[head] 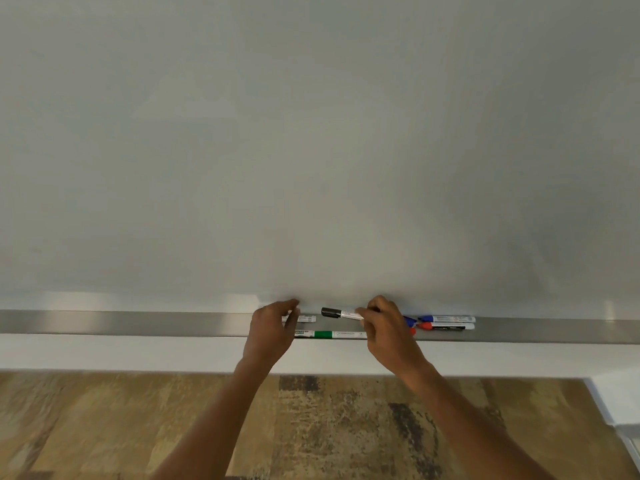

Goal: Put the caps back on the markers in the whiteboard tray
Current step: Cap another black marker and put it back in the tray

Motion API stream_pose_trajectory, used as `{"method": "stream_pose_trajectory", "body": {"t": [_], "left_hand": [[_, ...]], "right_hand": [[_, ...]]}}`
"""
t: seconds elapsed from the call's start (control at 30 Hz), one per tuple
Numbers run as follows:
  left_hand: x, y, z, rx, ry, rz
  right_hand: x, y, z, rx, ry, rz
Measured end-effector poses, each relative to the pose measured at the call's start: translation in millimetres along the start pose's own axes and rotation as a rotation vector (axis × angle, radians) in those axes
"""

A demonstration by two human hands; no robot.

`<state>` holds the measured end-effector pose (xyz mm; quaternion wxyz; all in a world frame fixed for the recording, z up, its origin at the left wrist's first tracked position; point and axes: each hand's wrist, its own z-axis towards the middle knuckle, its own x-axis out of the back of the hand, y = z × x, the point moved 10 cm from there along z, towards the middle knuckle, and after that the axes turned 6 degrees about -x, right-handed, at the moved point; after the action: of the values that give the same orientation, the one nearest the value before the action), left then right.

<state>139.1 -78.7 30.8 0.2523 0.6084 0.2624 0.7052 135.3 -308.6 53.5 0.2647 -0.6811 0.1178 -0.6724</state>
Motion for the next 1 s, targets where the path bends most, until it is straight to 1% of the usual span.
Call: {"method": "stream_pose_trajectory", "body": {"t": [0.13, 0.3, 0.47, 0.77, 1.0], "left_hand": [[-31.9, -5.4, 1.5, -0.169, -0.237, 0.268], [-49.1, -4.2, 6.8, -0.289, -0.326, 0.455], [-56.3, -6.9, 6.2, -0.299, -0.317, 0.451], [-53.4, -6.9, 4.5, -0.302, -0.295, 0.464], [-52.7, -7.7, 5.0, -0.285, -0.282, 0.441]], "right_hand": [[-24.4, 15.1, 5.2, -0.051, -0.008, -0.148], [-45.1, 17.2, 17.3, -0.077, -0.037, -0.271], [-62.8, 21.1, 14.7, -0.105, -0.083, -0.305], [-70.9, 25.0, 18.0, -0.127, -0.146, -0.321], [-80.1, 17.6, 16.5, -0.063, -0.185, -0.293]]}}
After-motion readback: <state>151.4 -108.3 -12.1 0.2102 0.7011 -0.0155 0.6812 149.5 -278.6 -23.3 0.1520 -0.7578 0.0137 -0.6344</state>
